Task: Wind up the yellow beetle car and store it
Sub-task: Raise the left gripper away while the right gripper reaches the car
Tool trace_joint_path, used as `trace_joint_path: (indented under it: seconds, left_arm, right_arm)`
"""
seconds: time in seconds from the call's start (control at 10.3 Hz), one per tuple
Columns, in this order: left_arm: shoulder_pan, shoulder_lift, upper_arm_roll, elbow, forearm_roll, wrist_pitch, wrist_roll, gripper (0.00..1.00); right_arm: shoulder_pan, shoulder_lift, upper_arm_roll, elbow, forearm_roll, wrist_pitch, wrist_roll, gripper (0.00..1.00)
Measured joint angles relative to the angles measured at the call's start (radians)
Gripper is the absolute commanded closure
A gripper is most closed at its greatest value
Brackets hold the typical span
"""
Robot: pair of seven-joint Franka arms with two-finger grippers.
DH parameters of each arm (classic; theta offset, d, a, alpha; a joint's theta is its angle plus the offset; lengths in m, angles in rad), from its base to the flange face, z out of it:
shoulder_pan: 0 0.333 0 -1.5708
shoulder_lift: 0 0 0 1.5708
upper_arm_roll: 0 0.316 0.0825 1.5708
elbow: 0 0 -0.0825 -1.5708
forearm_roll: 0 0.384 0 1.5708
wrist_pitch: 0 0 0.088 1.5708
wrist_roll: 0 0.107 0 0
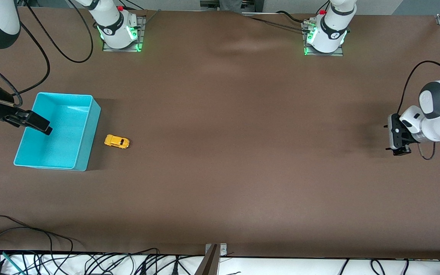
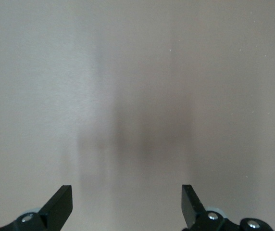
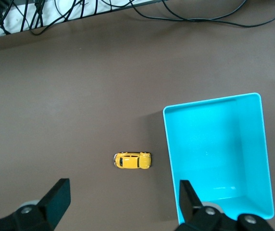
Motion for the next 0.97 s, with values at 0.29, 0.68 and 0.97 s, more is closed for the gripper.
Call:
trace_joint_path:
  seconds: [0.29,0.68,0.97]
  left_arm:
    - [-0.062,-0.144,-0.014,0.057,0.000,-0.155,-0.213,0.00]
    - [-0.227,-0.324,-0.003,0.096,-0.059,-0.269,-0.726,0.00]
    - [-0.353,-0.387,0.087,0.096,-0.120,-0.302,-1.022,0.00]
  right_arm:
    - [0.006,0.010,0.003,-0.007,0.000,-0.002,-0.271,0.00]
    - [0.048,0.036,0.012,-0.015,0.001,-0.095,-0.606,0.00]
    - [0.059,0.028,0.097,-0.032,0.002,-0.169,-0.725,0.00]
